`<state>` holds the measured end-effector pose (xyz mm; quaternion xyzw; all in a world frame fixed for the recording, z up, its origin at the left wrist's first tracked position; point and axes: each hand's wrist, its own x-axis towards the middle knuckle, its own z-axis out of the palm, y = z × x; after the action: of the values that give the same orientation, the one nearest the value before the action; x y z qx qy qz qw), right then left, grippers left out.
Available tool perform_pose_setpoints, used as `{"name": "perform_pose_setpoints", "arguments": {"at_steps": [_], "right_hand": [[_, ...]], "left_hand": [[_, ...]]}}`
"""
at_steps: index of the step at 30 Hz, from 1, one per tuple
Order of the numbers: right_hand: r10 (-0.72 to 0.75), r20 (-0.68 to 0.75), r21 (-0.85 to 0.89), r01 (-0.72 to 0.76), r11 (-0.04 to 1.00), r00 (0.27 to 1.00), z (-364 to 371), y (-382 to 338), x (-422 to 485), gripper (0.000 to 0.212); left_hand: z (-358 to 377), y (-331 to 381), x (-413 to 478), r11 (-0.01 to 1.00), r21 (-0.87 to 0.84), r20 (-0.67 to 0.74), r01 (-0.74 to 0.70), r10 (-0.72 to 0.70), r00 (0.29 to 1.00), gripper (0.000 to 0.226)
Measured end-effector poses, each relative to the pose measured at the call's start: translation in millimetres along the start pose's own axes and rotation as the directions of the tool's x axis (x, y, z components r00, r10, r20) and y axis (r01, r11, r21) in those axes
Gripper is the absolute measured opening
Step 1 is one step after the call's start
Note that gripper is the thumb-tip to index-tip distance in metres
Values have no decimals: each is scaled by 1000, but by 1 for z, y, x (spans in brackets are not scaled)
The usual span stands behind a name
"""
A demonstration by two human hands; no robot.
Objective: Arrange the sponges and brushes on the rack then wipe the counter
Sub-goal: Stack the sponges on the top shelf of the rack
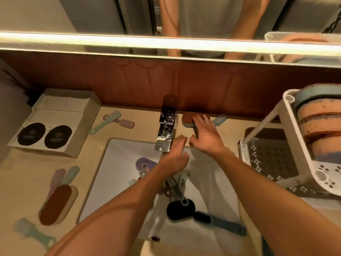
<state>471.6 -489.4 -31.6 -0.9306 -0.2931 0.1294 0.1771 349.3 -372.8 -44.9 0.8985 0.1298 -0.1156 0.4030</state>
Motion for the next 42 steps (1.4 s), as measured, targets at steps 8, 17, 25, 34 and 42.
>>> {"name": "perform_pose_setpoints", "arguments": {"at_steps": [8, 17, 25, 34, 42], "right_hand": [[-55, -124, -156, 35, 987, 991, 20, 6, 1, 72], [-172, -167, -121, 153, 981, 971, 24, -9, -30, 60], [-66, -201, -55, 56, 997, 977, 59, -9, -94, 64], [116, 6, -12, -116, 993, 993, 106, 6, -139, 76], [148, 59, -22, -147, 989, 987, 118, 4, -161, 53]], "left_hand": [[10, -26, -2, 995, 90, -57, -40, 45, 997, 41], [8, -31, -18, 982, 166, -137, -96, 119, 983, 39], [36, -58, -32, 946, 275, -61, -170, 194, 979, 31], [84, -82, -62, 942, 308, 192, -135, 78, 978, 15], [111, -103, -77, 956, 266, 384, -122, 11, 923, 70]]}}
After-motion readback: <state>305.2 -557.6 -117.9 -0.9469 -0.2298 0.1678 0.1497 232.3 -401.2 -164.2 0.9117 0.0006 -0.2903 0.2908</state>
